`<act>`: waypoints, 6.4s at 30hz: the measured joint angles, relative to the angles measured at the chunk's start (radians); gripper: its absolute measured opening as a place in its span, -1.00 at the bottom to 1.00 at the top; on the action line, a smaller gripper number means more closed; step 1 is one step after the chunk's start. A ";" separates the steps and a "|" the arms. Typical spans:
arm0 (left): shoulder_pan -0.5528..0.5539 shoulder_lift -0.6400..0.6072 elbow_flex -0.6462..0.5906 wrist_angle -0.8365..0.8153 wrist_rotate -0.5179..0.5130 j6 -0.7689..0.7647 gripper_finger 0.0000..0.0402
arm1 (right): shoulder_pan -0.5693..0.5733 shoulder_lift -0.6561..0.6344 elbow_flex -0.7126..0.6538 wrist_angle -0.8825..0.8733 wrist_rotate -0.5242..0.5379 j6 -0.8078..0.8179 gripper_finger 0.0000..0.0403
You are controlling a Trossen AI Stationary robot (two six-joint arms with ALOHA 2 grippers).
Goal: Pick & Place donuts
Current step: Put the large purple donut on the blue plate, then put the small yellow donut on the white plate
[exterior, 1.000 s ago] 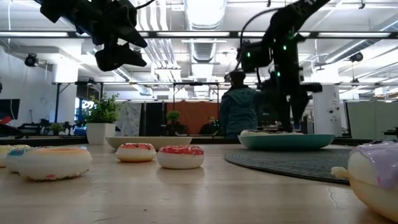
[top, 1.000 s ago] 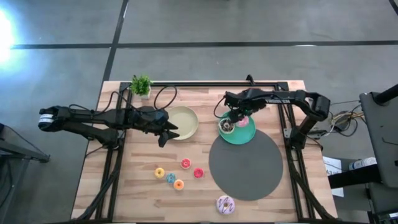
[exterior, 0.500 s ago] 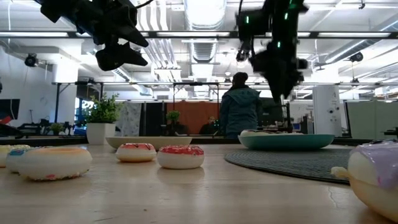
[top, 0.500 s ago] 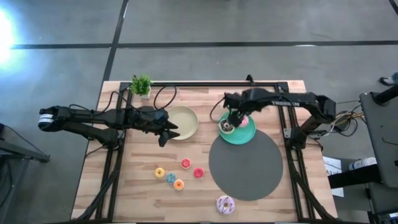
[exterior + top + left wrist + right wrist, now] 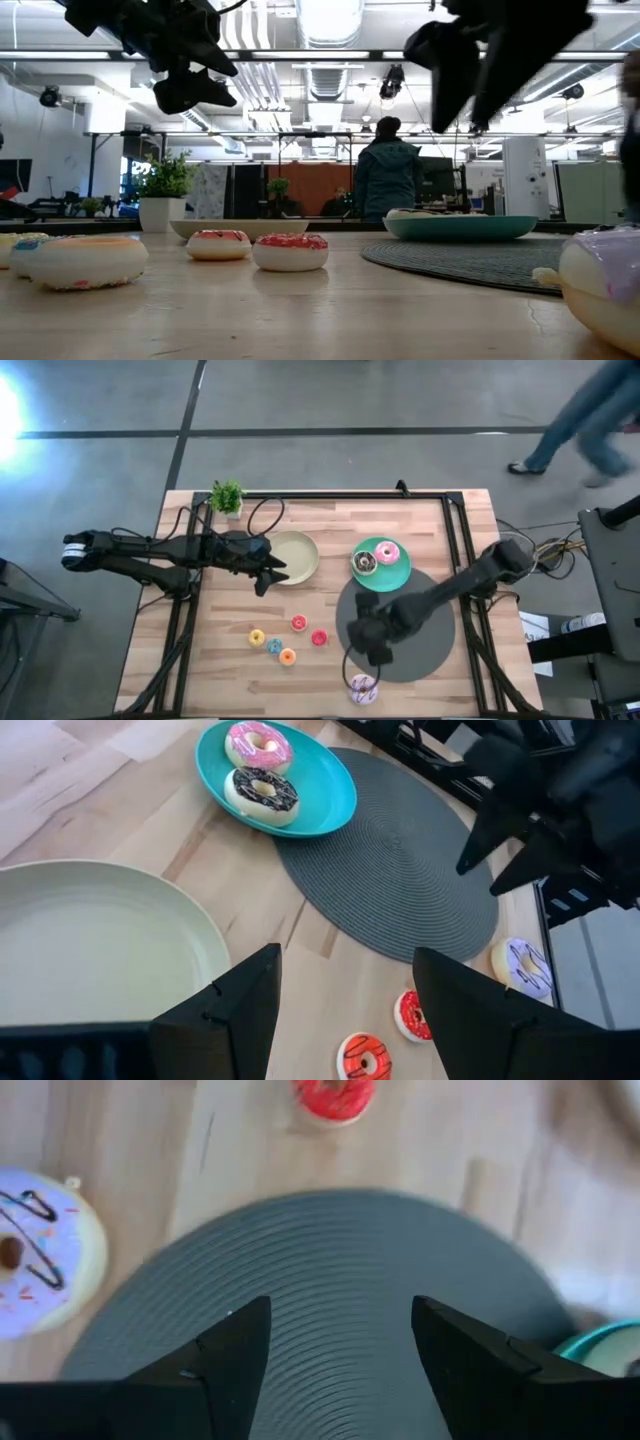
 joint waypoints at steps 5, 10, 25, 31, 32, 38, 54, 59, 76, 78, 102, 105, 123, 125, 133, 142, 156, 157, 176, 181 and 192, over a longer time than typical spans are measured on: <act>0.000 0.000 0.000 -0.010 0.016 -0.001 0.00 | 0.097 0.115 0.102 -0.053 -0.070 0.182 0.16; 0.000 0.000 0.000 -0.014 0.017 0.004 0.00 | 0.145 0.222 0.191 -0.054 -0.171 0.440 0.13; -0.001 0.000 -0.011 -0.019 0.020 -0.002 0.00 | 0.191 0.368 0.307 -0.042 -0.177 0.551 0.11; -0.001 0.000 -0.013 -0.023 0.022 -0.003 0.00 | 0.198 0.368 0.296 -0.050 -0.184 0.550 0.00; -0.001 0.000 -0.013 -0.022 0.022 -0.006 0.00 | 0.198 0.368 0.293 -0.047 -0.184 0.552 -0.03; -0.001 0.000 -0.013 -0.022 0.023 -0.010 0.00 | 0.186 0.368 0.262 -0.036 -0.181 0.557 -0.24; -0.001 0.000 -0.013 -0.017 0.023 0.001 0.00 | 0.166 0.163 0.222 -0.472 0.086 1.041 -0.91; -0.001 0.000 -0.013 -0.015 0.023 0.019 0.00 | 0.084 -0.044 0.030 -0.650 0.126 1.405 -0.93; 0.000 0.000 -0.013 -0.012 0.022 0.021 0.00 | -0.494 -0.386 -0.488 -0.082 0.102 1.244 -0.92; 0.000 0.000 -0.013 -0.013 0.018 0.021 0.00 | -0.522 -0.363 -0.479 -0.077 0.068 1.181 -0.92; 0.000 0.000 -0.013 -0.017 0.010 0.014 0.00 | -0.488 -0.155 -0.226 -0.396 0.095 0.903 0.03; 0.000 0.000 -0.013 -0.042 0.010 0.002 0.00 | -0.454 -0.173 -0.190 -0.453 0.163 0.849 0.10; -0.308 0.013 -0.130 -0.361 0.050 0.134 -0.02 | -0.077 -0.076 -0.019 -0.335 0.213 0.667 0.13; -0.330 0.018 -0.164 -0.334 0.034 0.049 -0.02 | -0.070 -0.056 -0.019 -0.335 0.210 0.706 0.13; -0.432 0.024 -0.285 -0.119 0.049 -0.207 -0.02 | -0.072 -0.009 -0.019 -0.334 0.208 0.706 0.12; -0.558 0.133 -0.259 -0.093 -0.113 -0.324 -0.02 | -0.072 -0.012 -0.019 -0.336 0.213 0.728 0.12; -0.617 0.360 -0.161 -0.112 -0.155 -0.362 -0.16 | -0.072 -0.011 -0.020 -0.338 0.214 0.732 0.11; -0.617 0.358 -0.161 -0.114 -0.160 -0.359 -0.22 | -0.072 -0.011 -0.020 -0.338 0.214 0.733 0.11; -0.146 0.157 -0.013 -0.325 -0.165 0.157 -1.00 | -0.055 -0.068 -0.020 -0.407 0.309 0.968 0.11; 0.214 0.243 0.034 -0.310 -0.062 0.388 -1.00 | -0.056 -0.070 -0.021 -0.415 0.341 0.968 0.11; 0.413 0.520 0.102 -0.277 0.028 0.520 -0.87 | -0.056 -0.070 -0.034 -0.417 0.348 1.001 0.11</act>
